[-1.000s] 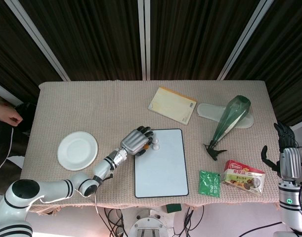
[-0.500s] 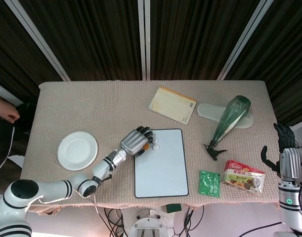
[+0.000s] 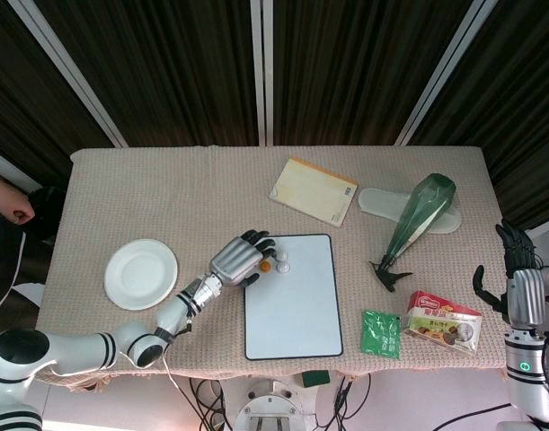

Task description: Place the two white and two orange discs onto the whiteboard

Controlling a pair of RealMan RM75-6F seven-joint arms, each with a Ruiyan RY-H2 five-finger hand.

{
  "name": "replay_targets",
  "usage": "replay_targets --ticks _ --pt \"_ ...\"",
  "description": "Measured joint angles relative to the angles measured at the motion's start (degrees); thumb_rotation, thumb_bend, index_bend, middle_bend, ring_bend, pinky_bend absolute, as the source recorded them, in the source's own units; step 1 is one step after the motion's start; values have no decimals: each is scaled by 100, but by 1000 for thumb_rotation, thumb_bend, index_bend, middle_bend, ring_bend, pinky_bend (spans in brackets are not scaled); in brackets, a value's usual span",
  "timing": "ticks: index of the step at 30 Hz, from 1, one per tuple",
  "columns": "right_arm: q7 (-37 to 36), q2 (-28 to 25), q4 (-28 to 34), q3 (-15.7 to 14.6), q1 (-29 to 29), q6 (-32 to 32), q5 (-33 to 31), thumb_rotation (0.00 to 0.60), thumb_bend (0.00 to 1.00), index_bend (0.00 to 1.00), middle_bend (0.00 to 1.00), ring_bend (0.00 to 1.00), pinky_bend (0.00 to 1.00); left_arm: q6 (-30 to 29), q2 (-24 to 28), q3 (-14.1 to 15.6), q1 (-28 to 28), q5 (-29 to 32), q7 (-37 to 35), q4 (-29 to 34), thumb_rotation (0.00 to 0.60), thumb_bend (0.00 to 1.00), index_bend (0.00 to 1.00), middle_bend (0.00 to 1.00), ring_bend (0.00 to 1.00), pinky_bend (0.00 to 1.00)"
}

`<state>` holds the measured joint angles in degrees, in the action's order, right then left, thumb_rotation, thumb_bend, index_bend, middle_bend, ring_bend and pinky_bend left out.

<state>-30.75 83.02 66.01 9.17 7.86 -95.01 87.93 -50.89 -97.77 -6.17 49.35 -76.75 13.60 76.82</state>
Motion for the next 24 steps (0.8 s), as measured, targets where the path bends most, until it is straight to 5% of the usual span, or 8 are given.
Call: replay_targets --ticks 5,8,12,15,18,24 --pt "21 -9 28 -17 2 3 20 600 609 83 8 0 0 -181 372 221 -215 -118 98 500 600 336 304 159 74 167" --pt "27 -8 37 -20 3 -14 35 600 609 83 7 0 0 -266 594 338 -325 -163 258 775 600 341 240 310 183 213" --pt "29 -27 66 -11 -4 -35 33 600 609 83 8 0 0 -606 724 421 -493 -255 595 997 600 372 227 725 576 541" --pt "44 -46 97 -4 -11 -46 27 600 609 83 8 0 0 -721 853 474 -607 -215 793 1305 600 514 229 966 821 787" --pt "53 -65 125 -2 -17 -42 17 600 609 83 8 0 0 -687 997 541 -695 -51 1038 1642 600 626 227 1000 870 847" --pt "56 -66 136 -12 -18 -18 11 600 608 83 7 0 0 -533 1061 702 -755 37 1385 1790 600 641 155 1000 874 849"
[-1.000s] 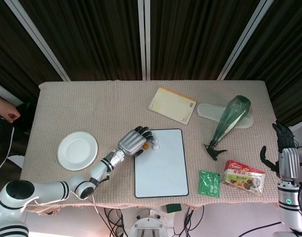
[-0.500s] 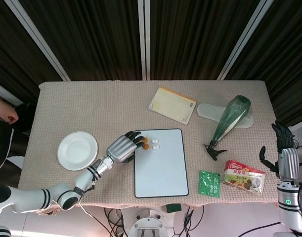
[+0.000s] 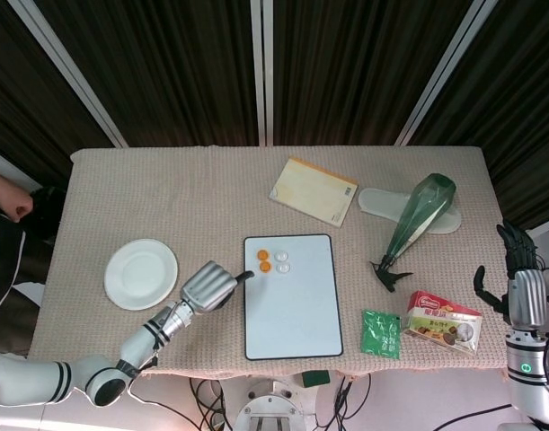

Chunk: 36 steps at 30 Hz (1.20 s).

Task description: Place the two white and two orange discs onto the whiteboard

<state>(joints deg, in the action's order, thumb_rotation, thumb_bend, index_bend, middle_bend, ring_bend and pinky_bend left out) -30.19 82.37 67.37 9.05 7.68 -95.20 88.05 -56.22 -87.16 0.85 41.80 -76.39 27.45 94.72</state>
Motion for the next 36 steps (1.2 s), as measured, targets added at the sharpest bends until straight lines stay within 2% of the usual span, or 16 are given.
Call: replay_targets --ticks 10,19,36 --pt "4 11 -38 3 5 43 -27 600 608 83 7 0 0 -16 -525 -7 67 -320 355 -495 600 641 96 1000 873 850" --pt "9 20 -59 -8 9 67 -28 600 609 83 8 0 0 152 -963 -172 195 -174 725 -1034 600 641 72 1000 873 849" --pt "-62 28 -144 -19 4 86 -30 600 584 83 8 0 0 469 -1148 -211 331 313 1359 -1222 600 646 79 1000 873 849"
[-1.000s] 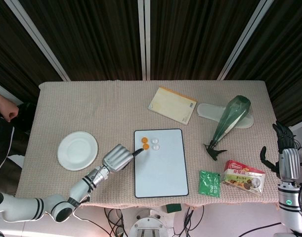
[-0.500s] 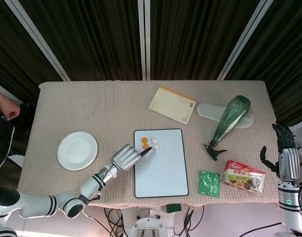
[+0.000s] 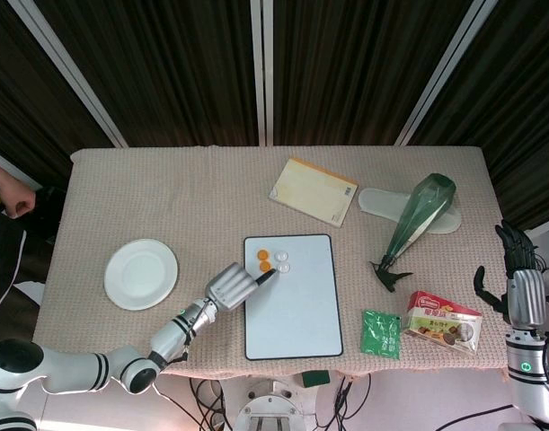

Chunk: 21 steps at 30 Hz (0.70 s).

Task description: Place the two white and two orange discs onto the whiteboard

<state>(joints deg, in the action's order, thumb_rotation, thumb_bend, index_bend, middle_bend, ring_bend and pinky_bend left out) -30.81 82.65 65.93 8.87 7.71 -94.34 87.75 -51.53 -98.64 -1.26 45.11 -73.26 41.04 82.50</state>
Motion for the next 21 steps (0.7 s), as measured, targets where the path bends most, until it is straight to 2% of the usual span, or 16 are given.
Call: replay_targets --ticks 21 --pt "14 2 0 12 10 15 -13 600 583 83 8 0 0 13 -7 46 40 272 258 12 600 649 108 1000 873 849"
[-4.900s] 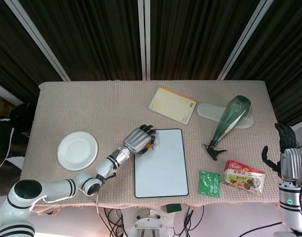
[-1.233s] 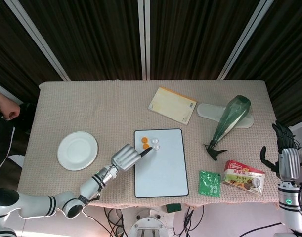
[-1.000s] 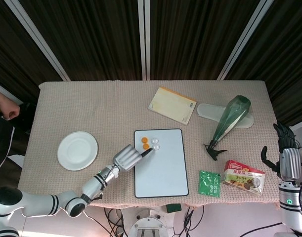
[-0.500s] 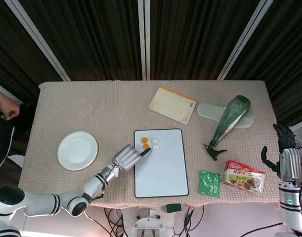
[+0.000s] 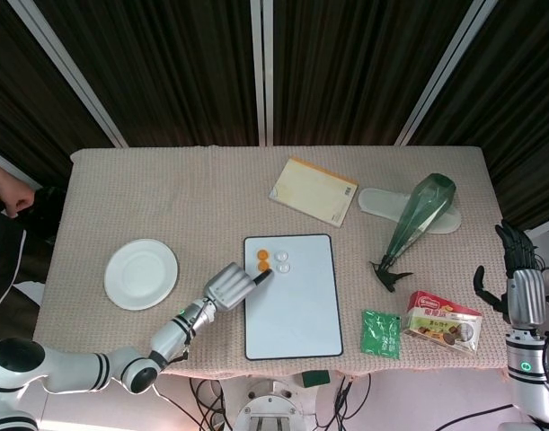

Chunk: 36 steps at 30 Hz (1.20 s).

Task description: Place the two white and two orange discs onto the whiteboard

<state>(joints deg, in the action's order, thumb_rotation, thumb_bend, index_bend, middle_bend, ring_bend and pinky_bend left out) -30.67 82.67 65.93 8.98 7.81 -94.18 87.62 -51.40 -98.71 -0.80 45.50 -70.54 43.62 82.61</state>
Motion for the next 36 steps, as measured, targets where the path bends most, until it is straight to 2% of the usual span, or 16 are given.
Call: replay_targets --ticks 15,20,22,23,24,25,26,27,28,29,30,31,33,36 --pt "32 -17 47 1 -1 -26 18 600 584 83 8 0 0 -155 108 -24 -3 -124 -183 218 600 647 107 1000 871 849" --pt "20 -34 58 8 -10 -41 13 600 583 83 7 0 0 -642 301 -152 -99 -509 -603 512 600 630 107 997 855 842" --pt "3 -36 50 6 -15 -39 8 600 583 83 7 0 0 -982 402 -191 -205 -707 -836 625 600 580 122 977 832 831" --pt "-3 -36 38 3 -20 -37 5 600 583 83 7 0 0 -1154 444 -204 -268 -791 -947 662 600 517 141 953 811 824" --pt "-9 -35 28 0 -24 -35 2 600 583 83 7 0 0 -1340 484 -212 -343 -874 -1071 690 600 409 171 906 772 812" --pt "-15 -34 17 -4 -29 -32 -2 600 583 83 7 0 0 -1607 538 -217 -460 -982 -1260 712 600 353 186 870 742 798" --pt "-19 -32 2 -10 -36 -26 -8 600 582 83 7 0 0 -1816 583 -212 -564 -1058 -1414 719 600 270 200 790 681 756" --pt "-7 -31 -11 -14 -41 -22 -14 600 567 84 6 0 0 -2025 634 -199 -687 -1123 -1575 721 600 199 204 664 586 687" --pt "26 -31 -26 -21 -46 -12 -20 600 544 81 4 0 0 -2281 716 -163 -878 -1179 -1779 724 568 121 190 450 420 560" --pt "112 -36 -50 -36 -53 11 -30 600 505 61 2 0 0 -2436 794 -119 -1033 -1191 -1904 736 533 82 172 314 313 472" --pt "215 -44 -67 -54 -59 41 -41 600 435 31 0 0 0 -2544 892 -60 -1190 -1170 -1989 761 435 33 134 118 152 323" --pt "356 -55 -81 -74 -67 81 -57 600 375 7 0 0 0 -2610 1045 25 -1383 -1090 -2034 815 344 12 107 28 70 229" --pt "828 -93 -83 -123 -90 205 -122 600 278 0 0 0 0 -2600 1284 148 -1640 -888 -2001 916 259 0 89 0 15 167" --pt "1727 -188 29 -193 -141 433 -283 599 238 0 0 0 0 -2597 1521 316 -1944 -605 -1946 991 239 0 85 0 0 156"
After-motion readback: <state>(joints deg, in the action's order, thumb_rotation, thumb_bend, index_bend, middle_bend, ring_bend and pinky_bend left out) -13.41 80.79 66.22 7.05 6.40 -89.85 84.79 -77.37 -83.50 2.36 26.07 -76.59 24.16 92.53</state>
